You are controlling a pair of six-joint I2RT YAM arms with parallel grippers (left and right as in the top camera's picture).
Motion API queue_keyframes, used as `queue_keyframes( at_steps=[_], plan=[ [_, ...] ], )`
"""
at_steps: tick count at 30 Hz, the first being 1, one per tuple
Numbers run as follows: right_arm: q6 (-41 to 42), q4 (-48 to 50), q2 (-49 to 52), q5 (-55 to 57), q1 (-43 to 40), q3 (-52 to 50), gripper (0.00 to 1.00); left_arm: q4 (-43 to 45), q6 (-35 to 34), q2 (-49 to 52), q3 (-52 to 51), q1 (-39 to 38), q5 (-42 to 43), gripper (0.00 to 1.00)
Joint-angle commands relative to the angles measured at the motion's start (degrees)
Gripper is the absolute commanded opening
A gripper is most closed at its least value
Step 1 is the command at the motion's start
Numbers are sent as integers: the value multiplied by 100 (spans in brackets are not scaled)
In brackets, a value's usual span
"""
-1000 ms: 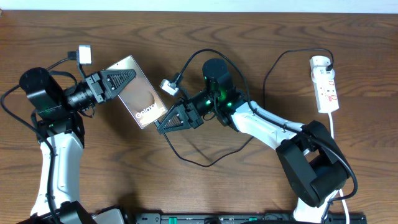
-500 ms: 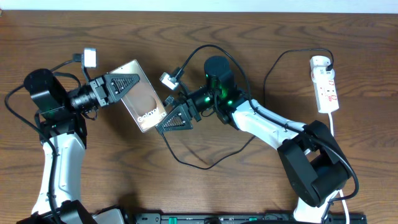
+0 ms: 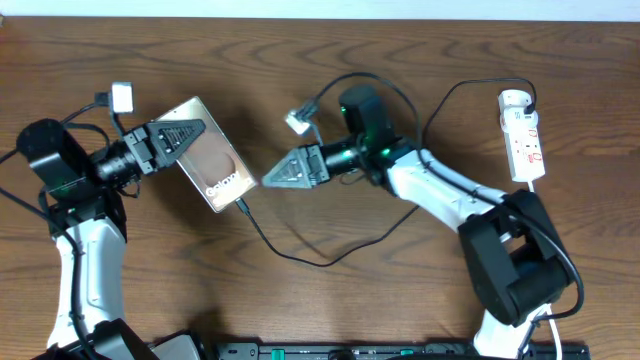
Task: Plug charger to phone and switch on socket
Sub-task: 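Release the connector and lower the phone to the table with the left gripper, then set the phone flat on the table and open the left gripper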
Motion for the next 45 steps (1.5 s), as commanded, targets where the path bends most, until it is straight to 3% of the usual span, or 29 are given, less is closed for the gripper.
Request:
queue_keyframes(
  at_steps=[1, 7, 12, 15, 24, 37, 45],
  plan=[
    [-984, -772, -55, 1189, -382, 39, 99, 4, -109, -11, 35, 168, 170, 7],
    [-1523, -2544, -142, 2750, -981, 138, 99, -13, -50, -11, 35, 328, 168, 7],
    [-1513, -4039, -326, 4865, -1130, 409, 99, -13, 267, -11, -133, 328, 164, 7],
    [-1379, -4409, -483, 5366, -1126, 496, 99, -35, 485, -9, -455, 328, 92, 7],
    [-1318, -4540, -935, 5477, -1117, 507, 99, -249, 841, -7, -1620, 326, -874, 7],
    [-1314, -4669, -1276, 5495, -1117, 507, 99, -3182, 1727, -7, -1714, 282, -4002, 7],
    [-1314, -4710, -1279, 5493, -1104, 507, 99, -3926, 1893, -7, -1716, 282, -4988, 7]
  ],
)
